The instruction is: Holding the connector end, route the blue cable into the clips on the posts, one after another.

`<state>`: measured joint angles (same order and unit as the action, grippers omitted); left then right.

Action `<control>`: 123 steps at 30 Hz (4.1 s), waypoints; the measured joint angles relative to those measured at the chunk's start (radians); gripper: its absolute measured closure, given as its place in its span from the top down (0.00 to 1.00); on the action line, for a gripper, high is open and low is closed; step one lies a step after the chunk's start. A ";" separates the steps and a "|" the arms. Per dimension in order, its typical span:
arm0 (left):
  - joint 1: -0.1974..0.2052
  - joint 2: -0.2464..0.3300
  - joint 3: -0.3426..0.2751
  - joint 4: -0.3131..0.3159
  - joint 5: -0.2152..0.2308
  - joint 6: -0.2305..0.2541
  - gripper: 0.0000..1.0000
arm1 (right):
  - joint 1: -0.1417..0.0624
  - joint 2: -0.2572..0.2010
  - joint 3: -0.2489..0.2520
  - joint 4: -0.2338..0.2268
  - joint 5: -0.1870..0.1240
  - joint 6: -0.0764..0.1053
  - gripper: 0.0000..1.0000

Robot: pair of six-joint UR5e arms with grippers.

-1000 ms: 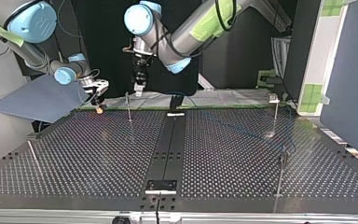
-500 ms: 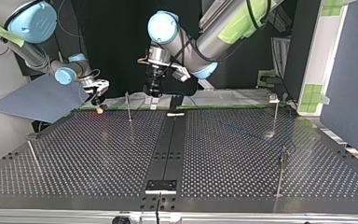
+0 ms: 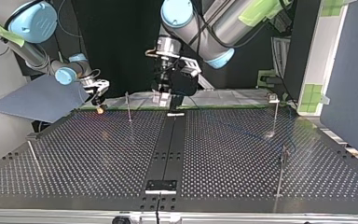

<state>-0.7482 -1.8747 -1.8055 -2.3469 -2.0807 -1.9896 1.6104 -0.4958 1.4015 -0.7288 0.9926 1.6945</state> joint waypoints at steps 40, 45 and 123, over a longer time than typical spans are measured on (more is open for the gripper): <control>-0.005 0.087 -0.356 0.066 -0.015 -0.048 1.00 | 0.004 0.000 0.000 0.000 0.000 0.001 0.00; -0.004 0.046 -0.401 0.096 -0.046 -0.031 1.00 | 0.004 0.000 0.000 0.000 0.000 0.001 0.00; -0.005 0.118 -0.565 0.116 0.005 0.026 1.00 | 0.007 0.001 0.000 -0.002 -0.003 0.002 0.00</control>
<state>-0.7536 -1.7569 -2.3700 -2.2306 -2.0762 -1.9634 1.6176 -0.4949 1.4014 -0.7303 0.9896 1.6969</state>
